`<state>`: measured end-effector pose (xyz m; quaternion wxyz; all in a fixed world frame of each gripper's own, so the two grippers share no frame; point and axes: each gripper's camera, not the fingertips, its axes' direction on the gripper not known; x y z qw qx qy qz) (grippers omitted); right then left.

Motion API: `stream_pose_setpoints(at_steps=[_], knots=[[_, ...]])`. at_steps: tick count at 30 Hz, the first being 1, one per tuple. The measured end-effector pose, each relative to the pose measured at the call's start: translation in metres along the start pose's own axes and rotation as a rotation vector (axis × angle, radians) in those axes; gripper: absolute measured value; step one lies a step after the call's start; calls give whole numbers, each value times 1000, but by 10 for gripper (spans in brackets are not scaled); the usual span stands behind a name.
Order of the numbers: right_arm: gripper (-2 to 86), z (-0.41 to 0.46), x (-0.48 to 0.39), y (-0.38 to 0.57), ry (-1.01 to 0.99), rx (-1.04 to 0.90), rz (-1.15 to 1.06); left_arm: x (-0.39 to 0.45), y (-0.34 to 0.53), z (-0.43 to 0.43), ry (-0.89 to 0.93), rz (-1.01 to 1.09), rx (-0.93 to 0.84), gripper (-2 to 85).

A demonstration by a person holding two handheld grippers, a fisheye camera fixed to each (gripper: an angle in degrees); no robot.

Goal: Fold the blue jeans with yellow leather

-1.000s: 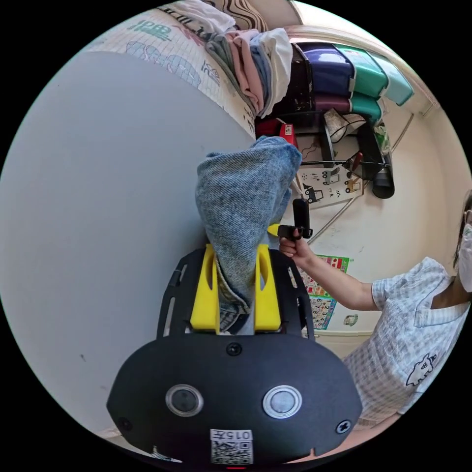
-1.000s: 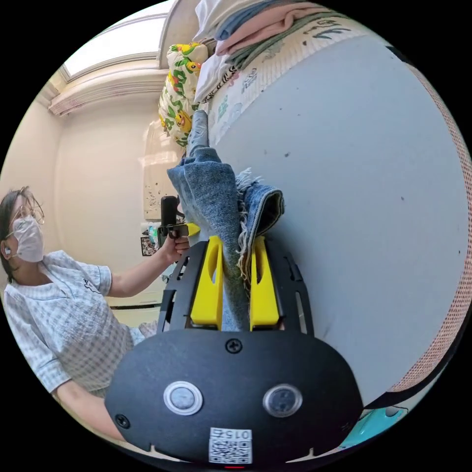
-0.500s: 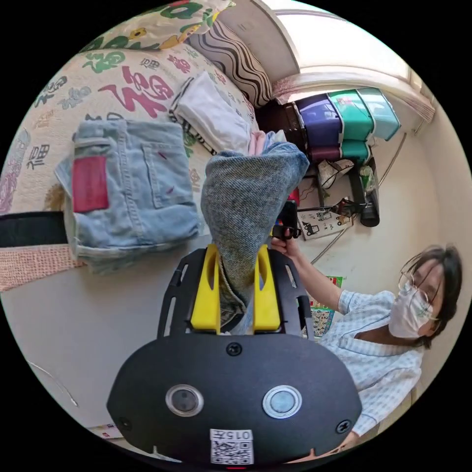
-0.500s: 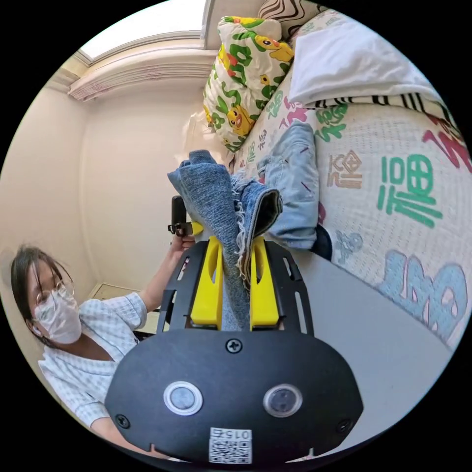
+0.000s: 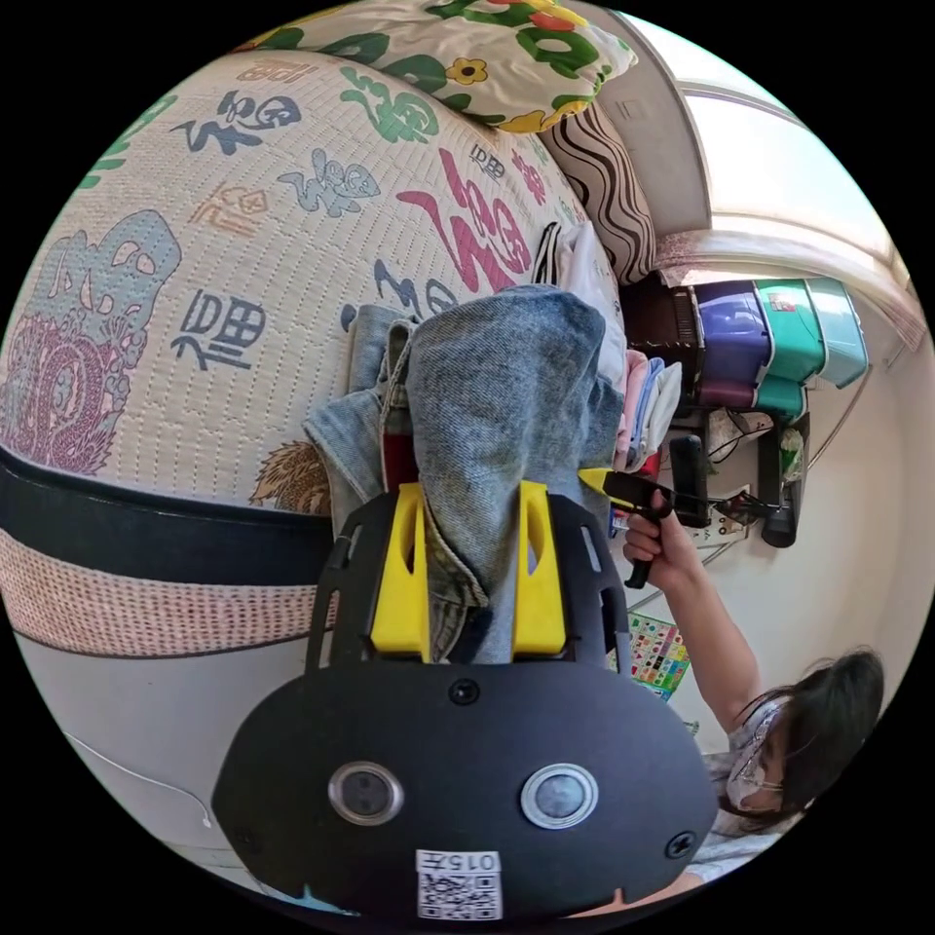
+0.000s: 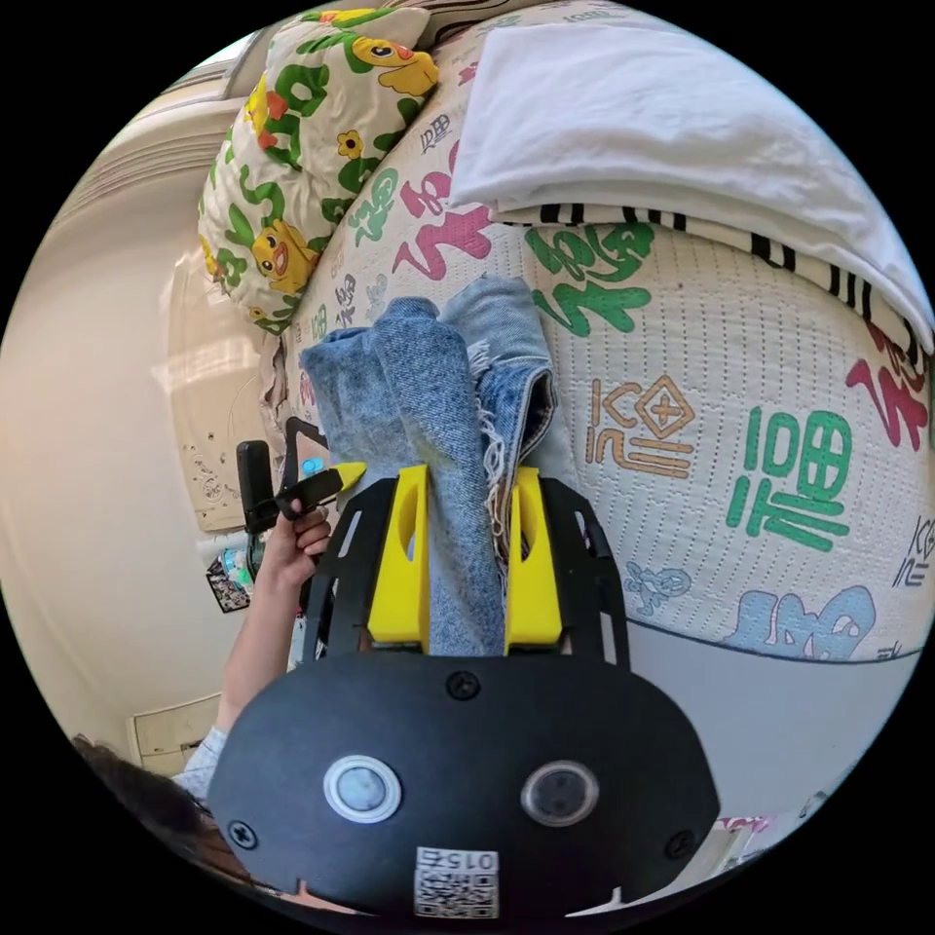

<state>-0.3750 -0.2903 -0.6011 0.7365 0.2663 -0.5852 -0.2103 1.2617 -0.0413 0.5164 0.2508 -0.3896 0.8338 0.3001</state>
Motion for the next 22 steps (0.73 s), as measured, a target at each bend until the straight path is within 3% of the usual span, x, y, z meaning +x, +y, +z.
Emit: stream_pose_setpoints(at_steps=[5, 11, 17, 22], knots=[[121, 5, 53, -41, 48, 83, 70, -18, 26, 17, 1, 11, 52, 132], [113, 15, 138, -83, 97, 87, -41, -49, 102, 31, 48, -30, 175, 119], [83, 36, 245, -76, 196, 45, -332, -63, 266, 54, 8, 3, 264, 105], [48, 35, 340, -37, 170, 73, -475, -58, 487, 104, -47, -112, 561, 90]])
